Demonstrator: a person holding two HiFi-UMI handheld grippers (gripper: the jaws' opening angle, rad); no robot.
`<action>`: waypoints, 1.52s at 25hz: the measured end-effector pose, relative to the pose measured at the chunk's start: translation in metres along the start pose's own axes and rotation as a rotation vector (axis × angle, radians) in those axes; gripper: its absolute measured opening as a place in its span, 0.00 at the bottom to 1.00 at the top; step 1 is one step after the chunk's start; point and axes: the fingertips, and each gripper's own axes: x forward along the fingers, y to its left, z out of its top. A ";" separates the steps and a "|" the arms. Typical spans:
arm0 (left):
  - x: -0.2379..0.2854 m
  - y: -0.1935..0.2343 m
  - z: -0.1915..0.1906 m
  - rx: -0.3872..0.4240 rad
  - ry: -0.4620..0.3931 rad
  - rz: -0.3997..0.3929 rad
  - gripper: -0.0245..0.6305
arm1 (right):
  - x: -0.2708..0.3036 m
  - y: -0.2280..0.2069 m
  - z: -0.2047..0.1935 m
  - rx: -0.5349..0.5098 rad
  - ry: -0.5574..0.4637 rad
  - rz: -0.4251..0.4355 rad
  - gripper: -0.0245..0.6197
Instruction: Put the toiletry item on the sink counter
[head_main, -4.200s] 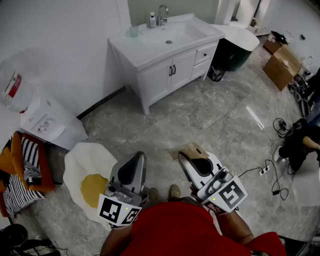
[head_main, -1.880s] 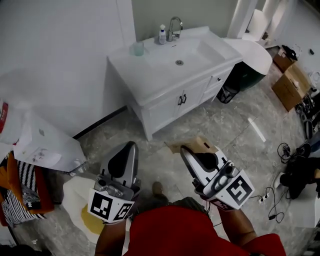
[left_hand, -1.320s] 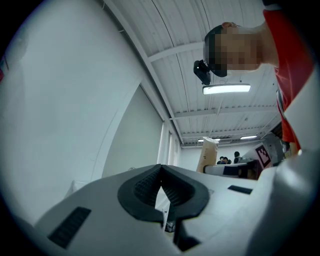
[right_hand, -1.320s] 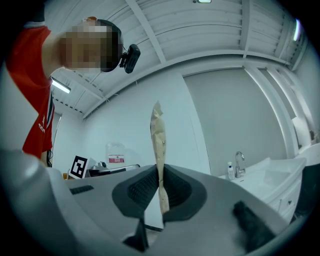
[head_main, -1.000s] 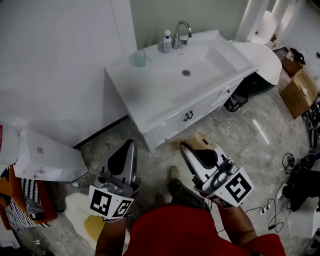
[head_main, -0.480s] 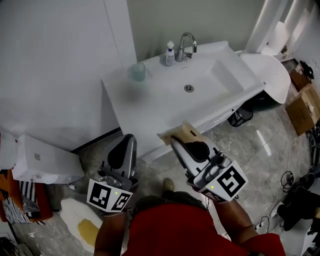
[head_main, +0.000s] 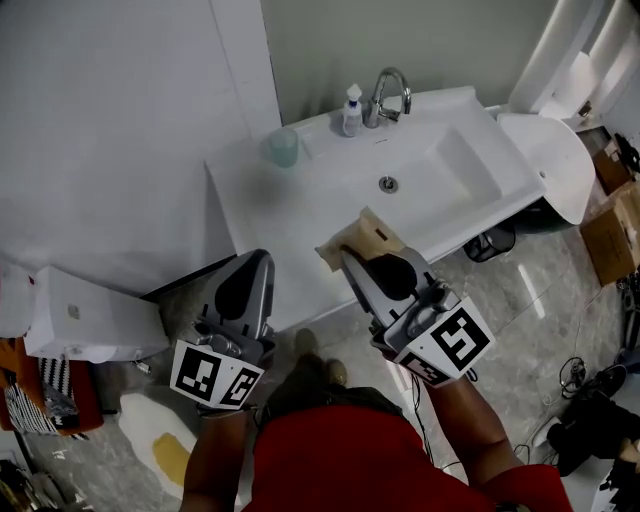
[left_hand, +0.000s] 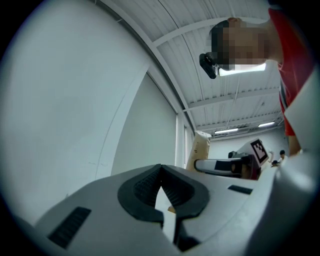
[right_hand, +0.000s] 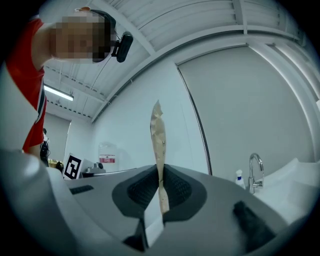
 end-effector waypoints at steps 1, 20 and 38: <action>0.006 0.006 -0.002 -0.001 0.002 0.000 0.06 | 0.007 -0.005 0.001 0.005 -0.007 0.002 0.11; 0.109 0.150 -0.025 -0.016 0.016 0.001 0.06 | 0.156 -0.122 -0.028 -0.044 0.057 -0.095 0.11; 0.179 0.215 -0.086 -0.003 0.066 0.083 0.06 | 0.276 -0.230 -0.102 0.040 0.097 -0.138 0.11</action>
